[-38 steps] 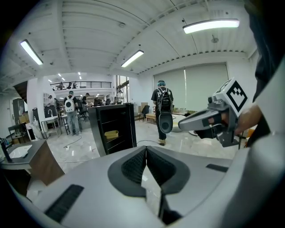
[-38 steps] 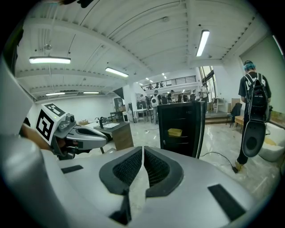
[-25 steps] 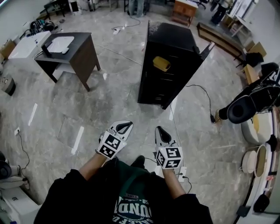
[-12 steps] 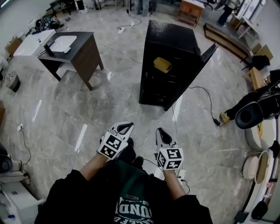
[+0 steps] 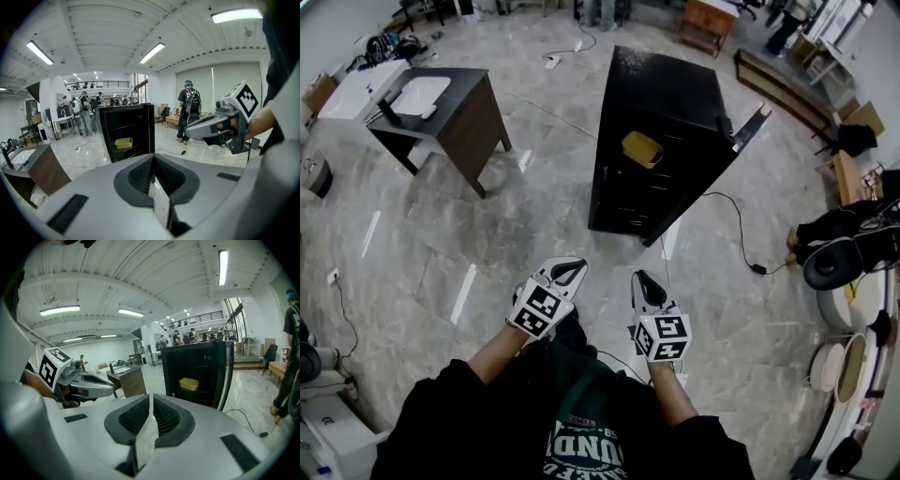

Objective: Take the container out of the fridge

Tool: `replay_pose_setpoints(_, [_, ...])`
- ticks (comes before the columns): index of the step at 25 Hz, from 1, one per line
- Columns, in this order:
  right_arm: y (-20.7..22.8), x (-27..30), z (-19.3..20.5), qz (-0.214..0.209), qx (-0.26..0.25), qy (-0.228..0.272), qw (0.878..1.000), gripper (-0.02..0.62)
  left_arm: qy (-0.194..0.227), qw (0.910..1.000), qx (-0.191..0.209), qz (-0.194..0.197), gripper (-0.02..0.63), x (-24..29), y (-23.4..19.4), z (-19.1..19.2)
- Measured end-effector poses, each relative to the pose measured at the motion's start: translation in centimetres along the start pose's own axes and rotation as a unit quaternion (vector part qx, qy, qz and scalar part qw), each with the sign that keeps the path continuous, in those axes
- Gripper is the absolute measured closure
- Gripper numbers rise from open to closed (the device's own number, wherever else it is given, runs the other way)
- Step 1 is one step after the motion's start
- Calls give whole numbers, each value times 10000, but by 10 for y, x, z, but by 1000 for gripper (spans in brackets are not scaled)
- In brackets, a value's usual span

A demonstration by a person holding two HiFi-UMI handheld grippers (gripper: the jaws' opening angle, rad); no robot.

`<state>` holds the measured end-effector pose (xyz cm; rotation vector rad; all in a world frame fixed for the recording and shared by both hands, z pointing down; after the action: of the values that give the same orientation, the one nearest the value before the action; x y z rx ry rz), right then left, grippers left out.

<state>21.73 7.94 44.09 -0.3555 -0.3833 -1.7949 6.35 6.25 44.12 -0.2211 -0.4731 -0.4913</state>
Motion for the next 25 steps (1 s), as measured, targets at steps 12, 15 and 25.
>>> replay_pose_setpoints(12, [0,91,-40,190,-30,78,9998,557,-18,9996,172,227,592,27,-95,-13])
replay_pose_setpoints(15, [-5,102,-44,153,-87,36,9998,557,-18,9996,142,228,592,28,-108,-14])
replay_pose_setpoints(25, [-6,156,-52,-137,-468,-51,9988,557,100,9999,-41,-14,592,49,-145,-21])
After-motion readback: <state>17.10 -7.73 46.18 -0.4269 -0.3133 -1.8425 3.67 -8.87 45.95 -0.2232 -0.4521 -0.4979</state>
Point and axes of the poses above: the fingertips, and each gripper's own axes: x forward along the fingers, y to its right, z out of its underside, the point moved 4 cm from there along -x, backward along the fingers, and after that the axes turned 15 degrees about z, right-handed, at the moved point
